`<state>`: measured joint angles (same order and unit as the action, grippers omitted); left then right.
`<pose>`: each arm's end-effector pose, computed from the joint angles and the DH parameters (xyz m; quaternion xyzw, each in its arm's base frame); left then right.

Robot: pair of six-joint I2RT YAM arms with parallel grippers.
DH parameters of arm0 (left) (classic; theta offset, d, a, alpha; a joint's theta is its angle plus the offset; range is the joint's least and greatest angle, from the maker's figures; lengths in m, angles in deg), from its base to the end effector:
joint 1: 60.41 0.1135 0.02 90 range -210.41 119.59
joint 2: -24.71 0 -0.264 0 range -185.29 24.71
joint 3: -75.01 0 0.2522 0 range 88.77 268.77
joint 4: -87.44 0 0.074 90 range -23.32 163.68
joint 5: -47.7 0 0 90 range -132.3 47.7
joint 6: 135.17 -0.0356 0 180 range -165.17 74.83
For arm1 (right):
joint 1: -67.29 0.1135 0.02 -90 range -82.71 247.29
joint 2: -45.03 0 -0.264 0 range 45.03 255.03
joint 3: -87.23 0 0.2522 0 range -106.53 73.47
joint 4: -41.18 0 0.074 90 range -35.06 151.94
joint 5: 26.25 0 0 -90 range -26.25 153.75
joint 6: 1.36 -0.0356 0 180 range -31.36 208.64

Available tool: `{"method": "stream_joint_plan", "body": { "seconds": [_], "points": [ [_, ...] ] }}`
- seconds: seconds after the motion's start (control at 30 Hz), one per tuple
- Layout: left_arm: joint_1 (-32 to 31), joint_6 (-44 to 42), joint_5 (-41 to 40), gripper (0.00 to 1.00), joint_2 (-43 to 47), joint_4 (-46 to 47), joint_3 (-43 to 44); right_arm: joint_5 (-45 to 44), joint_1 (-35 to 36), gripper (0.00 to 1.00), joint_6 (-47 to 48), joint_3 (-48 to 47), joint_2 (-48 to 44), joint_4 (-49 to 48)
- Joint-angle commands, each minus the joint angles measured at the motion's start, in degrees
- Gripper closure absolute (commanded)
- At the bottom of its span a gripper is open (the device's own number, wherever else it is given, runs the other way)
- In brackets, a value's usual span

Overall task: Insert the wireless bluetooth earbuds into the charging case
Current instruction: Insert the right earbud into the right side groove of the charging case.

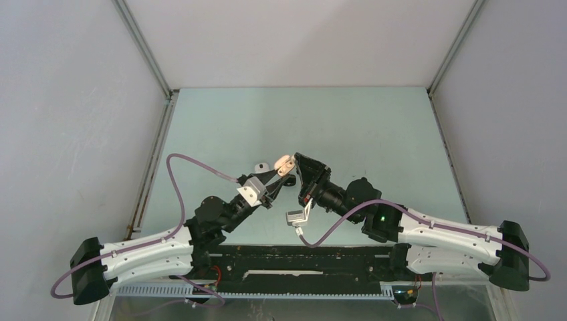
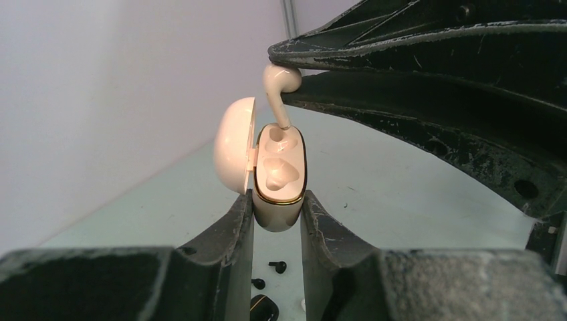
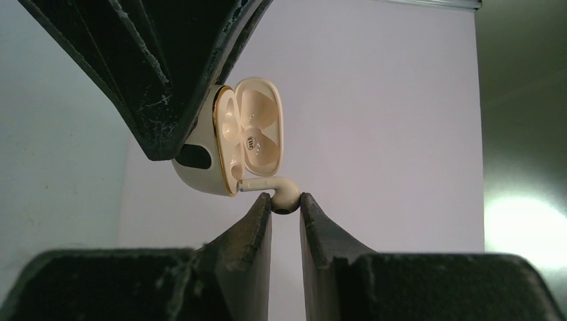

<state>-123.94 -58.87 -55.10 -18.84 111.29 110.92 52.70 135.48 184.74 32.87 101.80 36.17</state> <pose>0.0886 -0.1603 0.2922 0.3027 0.5218 -0.2741 0.7490 0.0941 0.2167 0.3287 -0.6717 0.1629 -0.2381 0.6823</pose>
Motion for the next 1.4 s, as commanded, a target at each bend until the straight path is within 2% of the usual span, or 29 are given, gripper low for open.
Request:
{"method": "stream_joint_plan", "body": {
  "seconds": [0.0, 0.37, 1.27, 1.37],
  "points": [
    [-0.4, 0.4, 1.6, 1.00, 0.5, 3.7, -0.6, 0.5, 0.3, 1.00, 1.8, 0.6, 0.0, -3.2],
    [-0.4, 1.3, 2.6, 1.00, 0.3, 3.7, -0.6, 0.8, 0.3, 1.00, 3.6, 1.2, 0.4, -3.3],
    [-0.4, 3.6, -0.7, 1.00, 2.3, 8.6, -3.1, 0.6, 0.3, 1.00, 8.1, 4.0, 0.1, -4.4],
    [-0.4, 3.6, -0.7, 1.00, 2.2, 8.8, -3.2, 0.5, 0.3, 0.96, 8.4, 4.0, 0.1, -4.2]
  ]
}}
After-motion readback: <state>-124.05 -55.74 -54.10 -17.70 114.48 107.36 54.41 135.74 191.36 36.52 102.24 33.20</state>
